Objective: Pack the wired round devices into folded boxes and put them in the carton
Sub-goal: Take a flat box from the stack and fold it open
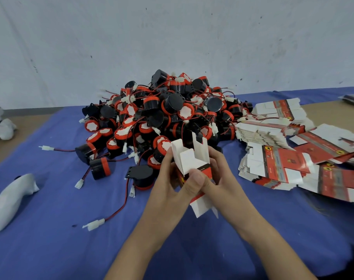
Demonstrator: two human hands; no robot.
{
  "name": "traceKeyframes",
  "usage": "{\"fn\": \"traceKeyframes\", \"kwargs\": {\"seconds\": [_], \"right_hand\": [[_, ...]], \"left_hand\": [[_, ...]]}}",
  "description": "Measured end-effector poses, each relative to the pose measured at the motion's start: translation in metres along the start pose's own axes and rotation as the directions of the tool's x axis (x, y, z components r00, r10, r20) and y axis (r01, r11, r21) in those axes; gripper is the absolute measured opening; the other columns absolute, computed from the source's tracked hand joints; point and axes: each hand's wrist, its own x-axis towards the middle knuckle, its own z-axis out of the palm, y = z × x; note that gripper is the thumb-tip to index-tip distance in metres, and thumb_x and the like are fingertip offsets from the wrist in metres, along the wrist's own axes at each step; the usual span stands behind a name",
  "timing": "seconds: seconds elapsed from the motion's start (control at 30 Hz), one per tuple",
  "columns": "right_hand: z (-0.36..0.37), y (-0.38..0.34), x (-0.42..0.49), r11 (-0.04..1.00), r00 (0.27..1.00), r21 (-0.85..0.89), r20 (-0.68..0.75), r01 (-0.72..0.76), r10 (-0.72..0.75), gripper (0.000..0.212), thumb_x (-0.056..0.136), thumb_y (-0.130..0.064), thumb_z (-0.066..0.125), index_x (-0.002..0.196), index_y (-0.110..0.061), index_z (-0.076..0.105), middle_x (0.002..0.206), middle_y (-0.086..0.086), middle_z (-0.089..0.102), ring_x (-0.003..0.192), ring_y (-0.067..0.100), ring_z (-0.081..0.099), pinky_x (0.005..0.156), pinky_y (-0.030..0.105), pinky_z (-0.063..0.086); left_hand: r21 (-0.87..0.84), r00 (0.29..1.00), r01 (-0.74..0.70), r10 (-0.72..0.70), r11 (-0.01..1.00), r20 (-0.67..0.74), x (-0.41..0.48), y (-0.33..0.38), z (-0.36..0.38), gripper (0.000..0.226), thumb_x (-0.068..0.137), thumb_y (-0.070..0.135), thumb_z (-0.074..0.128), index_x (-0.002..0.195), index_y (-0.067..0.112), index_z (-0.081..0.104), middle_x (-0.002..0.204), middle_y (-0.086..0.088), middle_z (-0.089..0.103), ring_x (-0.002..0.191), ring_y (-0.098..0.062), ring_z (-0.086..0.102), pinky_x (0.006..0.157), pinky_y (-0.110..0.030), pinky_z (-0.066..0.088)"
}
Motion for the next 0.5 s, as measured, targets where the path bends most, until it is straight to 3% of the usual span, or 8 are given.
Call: {"fn": "traceKeyframes", "kwargs": {"seconds": [0.1,0.2,0.3,0.4,0.5], "right_hand": [[0.0,-0.004,-0.001,1.0,0.999,0.014,0.04,0.008,-0.009,0.066,0.083,-0.048,0.068,0.143,-0.046,0.041,0.125,-0.019,0.065,0.104,0.002,0.069,0.078,0.016,0.055],[0.0,-0.007,-0.002,0.998,0.999,0.066,0.048,0.021,-0.024,0.058,0.086,-0.056,0.059,0.14,-0.039,0.049,0.121,-0.015,0.07,0.11,0.007,0.068,0.083,0.019,0.055],[0.001,-0.007,-0.003,0.994,0.999,0.102,0.019,0.04,-0.042,0.059,0.085,-0.062,0.053,0.139,-0.038,0.053,0.125,-0.013,0.068,0.116,0.011,0.066,0.086,0.021,0.055],[0.006,-0.002,-0.005,0.995,0.995,0.008,0.024,0.099,-0.099,0.055,0.092,-0.057,0.057,0.143,-0.043,0.046,0.132,-0.015,0.063,0.125,0.01,0.06,0.097,0.022,0.051],[0.01,0.003,-0.007,0.977,0.988,-0.146,0.056,0.152,-0.146,0.062,0.091,-0.068,0.055,0.147,-0.049,0.036,0.145,-0.013,0.051,0.133,0.008,0.052,0.106,0.024,0.045]], "left_hand": [[0.009,1.0,-0.004,0.004,1.0,0.004,0.001,0.0,0.001,0.09,0.075,0.072,0.069,0.149,0.028,0.041,0.134,0.011,0.061,0.126,-0.009,0.057,0.095,-0.022,0.052],[0.01,0.999,-0.013,0.013,1.0,-0.042,0.003,0.0,-0.003,0.092,0.071,0.074,0.07,0.145,0.026,0.045,0.132,0.01,0.063,0.124,-0.01,0.059,0.1,-0.026,0.051],[-0.016,0.997,-0.004,0.003,1.0,-0.082,0.004,0.001,-0.007,0.064,0.084,0.065,0.064,0.139,0.034,0.051,0.128,0.013,0.065,0.119,-0.007,0.062,0.093,-0.016,0.051],[-0.053,0.994,0.029,-0.035,0.998,-0.102,0.004,0.002,-0.011,0.045,0.09,0.061,0.057,0.129,0.04,0.059,0.123,0.011,0.069,0.113,-0.009,0.066,0.085,-0.015,0.053],[-0.076,0.995,0.061,-0.067,0.995,-0.079,0.004,0.001,-0.013,0.051,0.088,0.067,0.053,0.128,0.037,0.061,0.119,0.006,0.072,0.11,-0.013,0.069,0.083,-0.018,0.055]]}}
